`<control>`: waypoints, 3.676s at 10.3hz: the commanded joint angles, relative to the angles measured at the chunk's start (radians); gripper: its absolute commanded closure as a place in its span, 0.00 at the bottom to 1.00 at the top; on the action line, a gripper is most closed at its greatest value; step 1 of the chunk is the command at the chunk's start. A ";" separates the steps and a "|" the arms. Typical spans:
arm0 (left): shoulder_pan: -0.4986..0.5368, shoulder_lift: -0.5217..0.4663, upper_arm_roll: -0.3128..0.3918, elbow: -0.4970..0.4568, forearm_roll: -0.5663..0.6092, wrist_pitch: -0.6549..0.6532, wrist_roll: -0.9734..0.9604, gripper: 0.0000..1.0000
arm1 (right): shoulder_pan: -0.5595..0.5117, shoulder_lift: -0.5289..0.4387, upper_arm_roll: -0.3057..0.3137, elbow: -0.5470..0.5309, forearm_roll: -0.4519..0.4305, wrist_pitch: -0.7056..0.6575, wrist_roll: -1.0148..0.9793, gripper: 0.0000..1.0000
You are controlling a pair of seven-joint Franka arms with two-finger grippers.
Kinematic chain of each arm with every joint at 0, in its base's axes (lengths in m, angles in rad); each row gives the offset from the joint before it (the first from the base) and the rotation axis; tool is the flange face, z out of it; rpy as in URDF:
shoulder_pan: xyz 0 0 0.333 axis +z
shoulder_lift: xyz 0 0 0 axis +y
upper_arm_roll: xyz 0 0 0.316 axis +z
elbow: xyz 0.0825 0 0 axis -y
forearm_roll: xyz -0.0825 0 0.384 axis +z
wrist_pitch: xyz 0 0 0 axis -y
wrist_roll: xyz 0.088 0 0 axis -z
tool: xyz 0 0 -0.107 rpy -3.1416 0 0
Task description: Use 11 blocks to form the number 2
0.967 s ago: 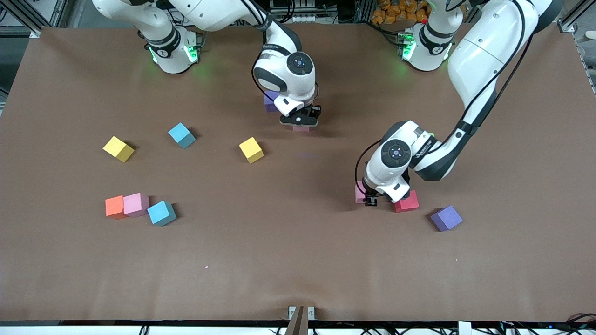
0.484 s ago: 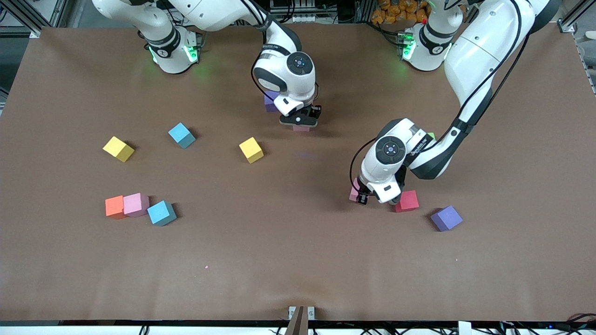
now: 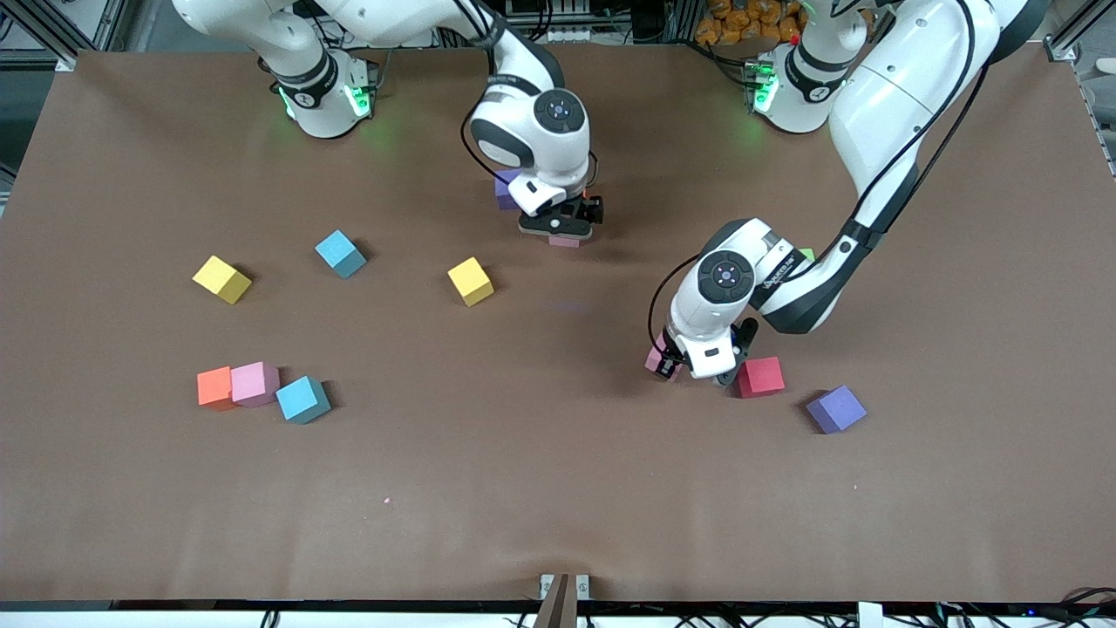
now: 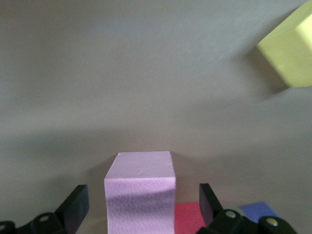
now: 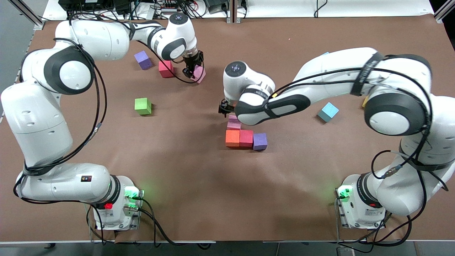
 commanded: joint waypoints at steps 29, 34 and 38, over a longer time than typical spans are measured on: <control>-0.354 0.073 -0.074 0.017 0.002 -0.116 0.649 0.89 | -0.894 -0.165 0.269 -0.232 -0.083 0.099 -1.479 1.00; -0.397 0.099 -0.051 0.072 -0.001 -0.116 0.637 0.88 | -0.893 -0.165 0.265 -0.069 0.026 -0.099 -1.760 1.00; -0.418 0.099 -0.051 0.068 0.000 -0.116 0.620 0.87 | -0.893 -0.162 0.264 -0.069 0.031 -0.126 -1.848 1.00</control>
